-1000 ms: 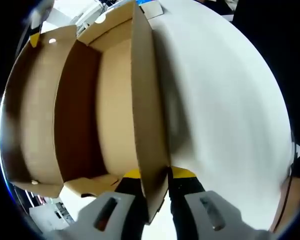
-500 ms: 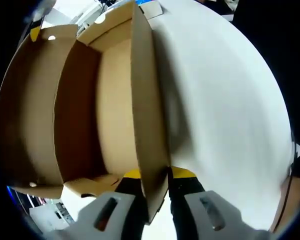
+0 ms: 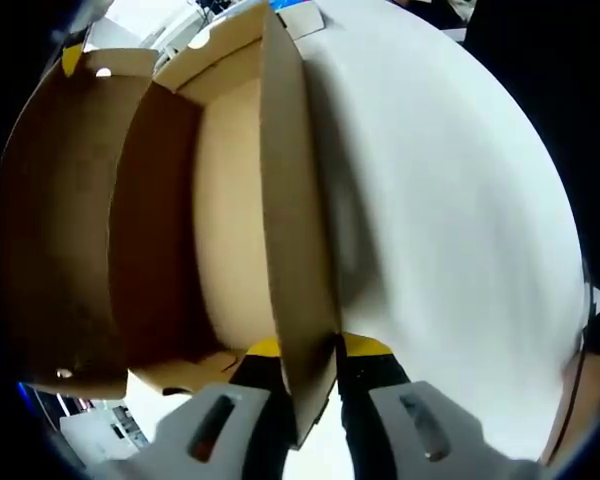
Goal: Operate the shoe box by opening the lid, removing the specified soft item, and placing it in the target area until the item is outside and the box remains undamaged.
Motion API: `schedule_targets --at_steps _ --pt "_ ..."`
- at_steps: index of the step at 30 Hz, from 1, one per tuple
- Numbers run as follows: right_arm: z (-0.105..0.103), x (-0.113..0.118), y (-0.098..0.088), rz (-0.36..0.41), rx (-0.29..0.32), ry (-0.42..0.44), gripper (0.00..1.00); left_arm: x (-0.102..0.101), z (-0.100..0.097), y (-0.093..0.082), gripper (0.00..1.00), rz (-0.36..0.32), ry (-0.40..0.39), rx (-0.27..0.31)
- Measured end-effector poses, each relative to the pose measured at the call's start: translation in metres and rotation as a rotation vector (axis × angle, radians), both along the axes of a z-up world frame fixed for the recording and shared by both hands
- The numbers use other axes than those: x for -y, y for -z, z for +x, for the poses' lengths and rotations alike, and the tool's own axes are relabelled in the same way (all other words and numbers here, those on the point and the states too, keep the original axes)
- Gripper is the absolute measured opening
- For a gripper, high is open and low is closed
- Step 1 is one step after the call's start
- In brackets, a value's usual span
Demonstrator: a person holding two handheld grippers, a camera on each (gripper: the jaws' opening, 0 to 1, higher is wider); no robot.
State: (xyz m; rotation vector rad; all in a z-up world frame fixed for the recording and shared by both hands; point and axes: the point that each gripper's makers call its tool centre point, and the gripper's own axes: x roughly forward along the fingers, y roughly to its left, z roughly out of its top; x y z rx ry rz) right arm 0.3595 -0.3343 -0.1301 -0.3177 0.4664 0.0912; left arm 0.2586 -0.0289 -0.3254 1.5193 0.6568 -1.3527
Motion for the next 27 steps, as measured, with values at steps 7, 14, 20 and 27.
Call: schedule_targets --at_steps 7,14,20,27 --pt "-0.004 -0.001 -0.001 0.000 0.008 -0.006 0.08 0.000 0.000 0.000 0.13 -0.001 -0.001 0.000" --pt "-0.012 -0.004 -0.002 0.012 0.018 -0.011 0.07 0.000 0.000 0.000 0.13 0.001 -0.002 0.002" --pt "-0.018 -0.006 -0.003 0.015 0.026 -0.019 0.07 0.000 0.000 0.000 0.14 0.007 -0.002 0.006" --pt "-0.022 -0.008 -0.003 0.021 0.034 -0.023 0.07 -0.001 0.001 0.000 0.14 0.008 -0.002 0.008"
